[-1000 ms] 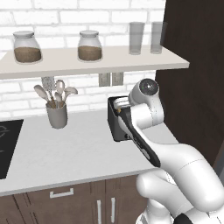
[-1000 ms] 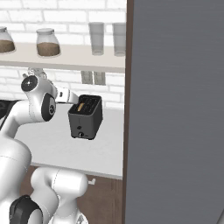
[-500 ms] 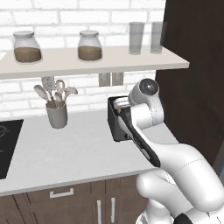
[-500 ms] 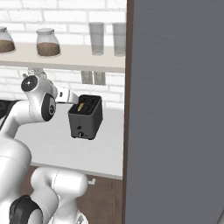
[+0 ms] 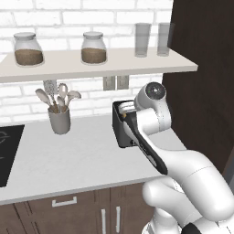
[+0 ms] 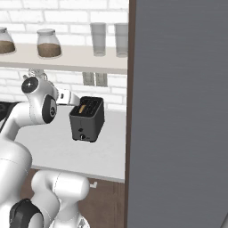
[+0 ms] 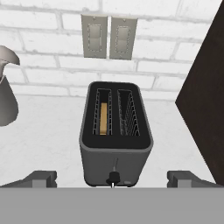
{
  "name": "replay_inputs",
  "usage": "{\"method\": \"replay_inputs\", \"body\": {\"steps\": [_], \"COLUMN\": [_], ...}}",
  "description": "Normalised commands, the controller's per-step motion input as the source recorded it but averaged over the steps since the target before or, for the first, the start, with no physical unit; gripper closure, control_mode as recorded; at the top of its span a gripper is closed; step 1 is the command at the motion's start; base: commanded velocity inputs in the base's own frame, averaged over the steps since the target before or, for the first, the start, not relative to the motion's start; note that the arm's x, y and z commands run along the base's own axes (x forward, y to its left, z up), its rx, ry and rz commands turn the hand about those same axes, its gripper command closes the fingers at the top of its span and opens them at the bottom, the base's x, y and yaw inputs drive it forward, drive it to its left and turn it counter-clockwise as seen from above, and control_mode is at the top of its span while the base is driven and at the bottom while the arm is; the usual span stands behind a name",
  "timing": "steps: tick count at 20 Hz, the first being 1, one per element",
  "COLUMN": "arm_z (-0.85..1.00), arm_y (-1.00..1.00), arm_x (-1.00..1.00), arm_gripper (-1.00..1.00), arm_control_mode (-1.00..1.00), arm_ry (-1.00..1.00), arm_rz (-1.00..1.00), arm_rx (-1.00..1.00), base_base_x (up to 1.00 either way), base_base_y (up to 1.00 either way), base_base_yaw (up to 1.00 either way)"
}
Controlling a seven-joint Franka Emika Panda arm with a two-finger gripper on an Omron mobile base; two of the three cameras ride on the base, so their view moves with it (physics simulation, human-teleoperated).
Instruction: Start the toaster. Once the lever pops up, take the bread to the plate on the dining counter.
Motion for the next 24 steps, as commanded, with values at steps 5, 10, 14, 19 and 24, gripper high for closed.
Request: {"method": "replay_inputs", "body": {"steps": [5,10,14,19,24], "arm_z": [0.0,0.0,0.0,0.0,0.0], "arm_y": [0.0,0.0,0.0,0.0,0.0], "arm_x": [0.0,0.0,0.0,0.0,0.0], "arm_gripper": [-1.0,-1.0,-1.0,-1.0,-1.0], "arm_control_mode": [-1.0,-1.0,-1.0,-1.0,-1.0], "arm_ry": [0.0,0.0,0.0,0.0,0.0], "arm_rz": [0.0,0.0,0.0,0.0,0.0], "arm_rx": [0.0,0.0,0.0,0.0,0.0], "base_base_x": [0.0,0.0,0.0,0.0,0.0], "base_base_y": [0.0,0.0,0.0,0.0,0.0], "base_base_yaw": [0.0,0.0,0.0,0.0,0.0]}}
